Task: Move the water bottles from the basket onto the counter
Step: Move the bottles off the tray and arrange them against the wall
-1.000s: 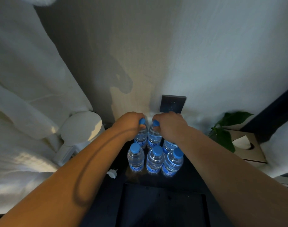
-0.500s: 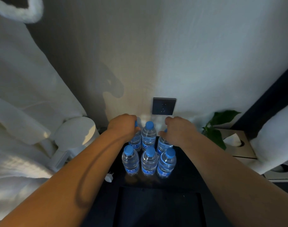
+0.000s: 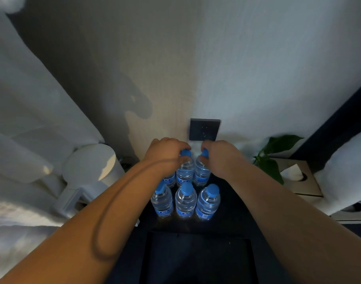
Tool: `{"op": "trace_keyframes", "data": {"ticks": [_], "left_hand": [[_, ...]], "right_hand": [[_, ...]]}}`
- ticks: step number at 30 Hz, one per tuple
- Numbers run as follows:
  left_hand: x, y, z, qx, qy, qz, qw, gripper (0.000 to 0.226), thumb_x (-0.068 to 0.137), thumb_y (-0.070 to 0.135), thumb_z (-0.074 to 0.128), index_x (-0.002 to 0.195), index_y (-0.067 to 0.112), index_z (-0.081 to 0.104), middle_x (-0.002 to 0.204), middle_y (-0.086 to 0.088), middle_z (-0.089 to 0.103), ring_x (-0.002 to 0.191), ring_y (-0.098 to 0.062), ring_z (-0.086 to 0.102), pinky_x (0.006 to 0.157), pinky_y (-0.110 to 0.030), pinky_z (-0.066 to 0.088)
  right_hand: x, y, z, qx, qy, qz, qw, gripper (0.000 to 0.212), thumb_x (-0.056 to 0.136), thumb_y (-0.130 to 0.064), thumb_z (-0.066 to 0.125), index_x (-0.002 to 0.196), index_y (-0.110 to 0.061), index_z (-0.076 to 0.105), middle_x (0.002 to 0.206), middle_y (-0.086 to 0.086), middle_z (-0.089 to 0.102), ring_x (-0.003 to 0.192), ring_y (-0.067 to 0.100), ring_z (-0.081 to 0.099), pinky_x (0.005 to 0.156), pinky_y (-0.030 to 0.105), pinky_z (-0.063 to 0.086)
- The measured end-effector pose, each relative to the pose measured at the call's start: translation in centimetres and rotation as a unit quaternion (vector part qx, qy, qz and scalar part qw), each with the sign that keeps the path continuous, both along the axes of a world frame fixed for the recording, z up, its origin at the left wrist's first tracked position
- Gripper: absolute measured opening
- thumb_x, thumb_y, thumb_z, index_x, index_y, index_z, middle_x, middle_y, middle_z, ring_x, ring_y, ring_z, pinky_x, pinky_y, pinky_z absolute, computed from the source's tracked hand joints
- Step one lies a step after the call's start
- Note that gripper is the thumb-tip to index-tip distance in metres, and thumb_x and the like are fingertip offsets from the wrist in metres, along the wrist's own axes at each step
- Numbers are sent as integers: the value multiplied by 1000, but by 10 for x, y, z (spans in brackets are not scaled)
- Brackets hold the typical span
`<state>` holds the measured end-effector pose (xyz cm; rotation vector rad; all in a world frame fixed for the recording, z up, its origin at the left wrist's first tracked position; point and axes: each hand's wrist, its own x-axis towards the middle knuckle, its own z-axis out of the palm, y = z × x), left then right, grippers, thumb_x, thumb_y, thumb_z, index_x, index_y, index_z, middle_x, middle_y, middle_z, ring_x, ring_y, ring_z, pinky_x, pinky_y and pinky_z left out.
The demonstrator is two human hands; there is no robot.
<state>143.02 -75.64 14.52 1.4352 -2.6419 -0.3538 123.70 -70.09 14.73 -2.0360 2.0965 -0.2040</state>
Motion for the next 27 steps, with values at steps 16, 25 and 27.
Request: {"op": "trace_keyframes", "data": {"ticks": [16,25,27], "left_hand": [[1,0,-18,-26,-33,-14,999,37,98,47,56,132,34,62,117,1,65,110,-25,57,84,-36,31],[1,-2,-18,-20,-20,-16,999,36,98,48,58,131,35,63,114,1,65,108,-23,57,82,-33,27],[1,-3,-18,-22,-18,-16,999,36,98,48,58,130,35,64,113,2,65,107,-23,57,82,-32,27]], "right_hand": [[-6,-4,-4,39,6,-10,999,33,99,-46,61,95,-15,49,93,5,56,83,22,55,69,32,40],[-5,-3,7,60,12,43,997,10,97,-12,62,106,-8,63,103,9,67,83,18,52,68,28,36],[-5,-3,7,58,12,47,997,11,97,-11,61,107,-8,63,104,10,67,84,19,53,69,28,37]]}}
